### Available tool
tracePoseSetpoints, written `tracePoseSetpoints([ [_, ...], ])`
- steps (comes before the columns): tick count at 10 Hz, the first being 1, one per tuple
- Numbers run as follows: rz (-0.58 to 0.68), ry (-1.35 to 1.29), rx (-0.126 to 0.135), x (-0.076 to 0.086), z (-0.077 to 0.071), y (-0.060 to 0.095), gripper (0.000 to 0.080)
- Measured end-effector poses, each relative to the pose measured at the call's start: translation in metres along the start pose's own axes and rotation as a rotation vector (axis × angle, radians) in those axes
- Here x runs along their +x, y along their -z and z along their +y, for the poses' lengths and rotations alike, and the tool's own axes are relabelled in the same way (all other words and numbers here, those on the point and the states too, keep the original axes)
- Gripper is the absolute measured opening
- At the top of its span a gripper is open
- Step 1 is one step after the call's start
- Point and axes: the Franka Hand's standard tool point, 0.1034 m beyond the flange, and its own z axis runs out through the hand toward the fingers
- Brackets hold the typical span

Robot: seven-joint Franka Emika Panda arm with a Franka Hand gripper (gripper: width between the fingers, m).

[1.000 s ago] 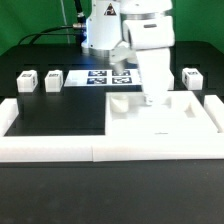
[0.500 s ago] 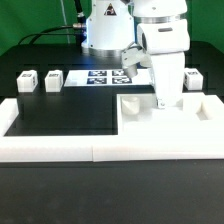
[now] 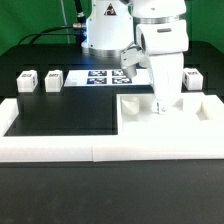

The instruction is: Assemble square table

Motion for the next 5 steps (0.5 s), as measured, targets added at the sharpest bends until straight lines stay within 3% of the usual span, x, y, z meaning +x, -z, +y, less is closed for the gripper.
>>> tracePoseSetpoints([
  [1, 0.000, 0.000, 0.000, -0.0001, 0.0000, 0.0000, 0.0597],
  [5, 0.000, -0.001, 0.000, -0.0005, 0.0001, 0.0000, 0.0647],
])
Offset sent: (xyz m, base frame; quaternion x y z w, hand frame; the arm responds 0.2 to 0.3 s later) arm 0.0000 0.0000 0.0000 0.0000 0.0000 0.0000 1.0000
